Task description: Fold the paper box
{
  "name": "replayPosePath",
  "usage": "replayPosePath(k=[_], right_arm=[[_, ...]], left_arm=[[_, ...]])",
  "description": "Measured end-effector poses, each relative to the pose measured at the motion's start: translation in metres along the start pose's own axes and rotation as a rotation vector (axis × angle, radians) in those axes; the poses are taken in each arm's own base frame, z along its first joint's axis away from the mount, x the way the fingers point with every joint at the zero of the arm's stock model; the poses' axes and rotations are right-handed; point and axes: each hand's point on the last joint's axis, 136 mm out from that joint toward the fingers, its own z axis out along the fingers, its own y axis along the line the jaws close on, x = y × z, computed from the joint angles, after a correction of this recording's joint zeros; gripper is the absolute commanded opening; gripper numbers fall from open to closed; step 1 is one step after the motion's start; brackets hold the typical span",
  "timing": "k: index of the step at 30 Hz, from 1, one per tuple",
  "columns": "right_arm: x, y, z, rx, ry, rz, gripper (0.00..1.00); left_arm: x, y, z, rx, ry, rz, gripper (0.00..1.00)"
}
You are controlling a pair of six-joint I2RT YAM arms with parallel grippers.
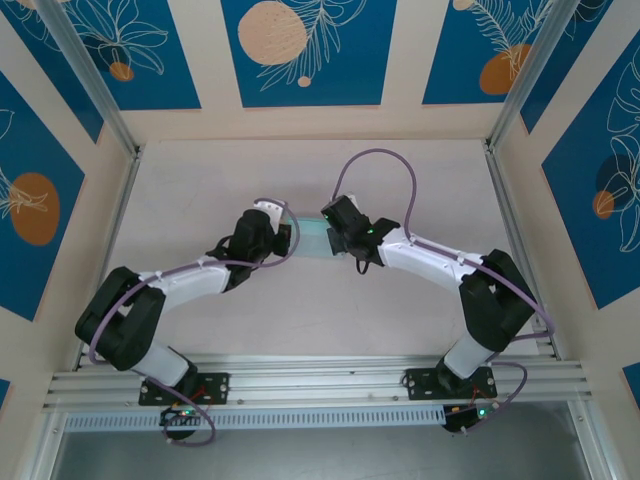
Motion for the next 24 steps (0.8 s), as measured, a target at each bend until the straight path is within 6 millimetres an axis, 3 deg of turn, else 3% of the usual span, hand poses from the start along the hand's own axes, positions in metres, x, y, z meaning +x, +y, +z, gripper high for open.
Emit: replayPosePath(k=[3, 12, 18, 24], right_arm=[[0.002, 0.000, -0.001, -0.003, -0.035, 0.007, 0.00], [0.001, 0.012, -0.002, -0.037, -0.081, 0.010, 0.00], [0.001, 0.020, -0.001, -0.052, -0.088, 0.001, 0.00], [0.000, 0.024, 0.000, -0.054, -0.093, -0.003, 0.00]], left_arm=[[0.004, -0.001, -0.004, 0.008, -0.006, -0.004, 0.17], [0.003, -0.021, -0.031, 0.104, -0.026, -0.030, 0.73], [-0.026, -0.026, -0.059, 0.126, -0.090, -0.069, 0.93], [-0.052, -0.014, -0.073, 0.039, -0.095, -0.133, 1.00]])
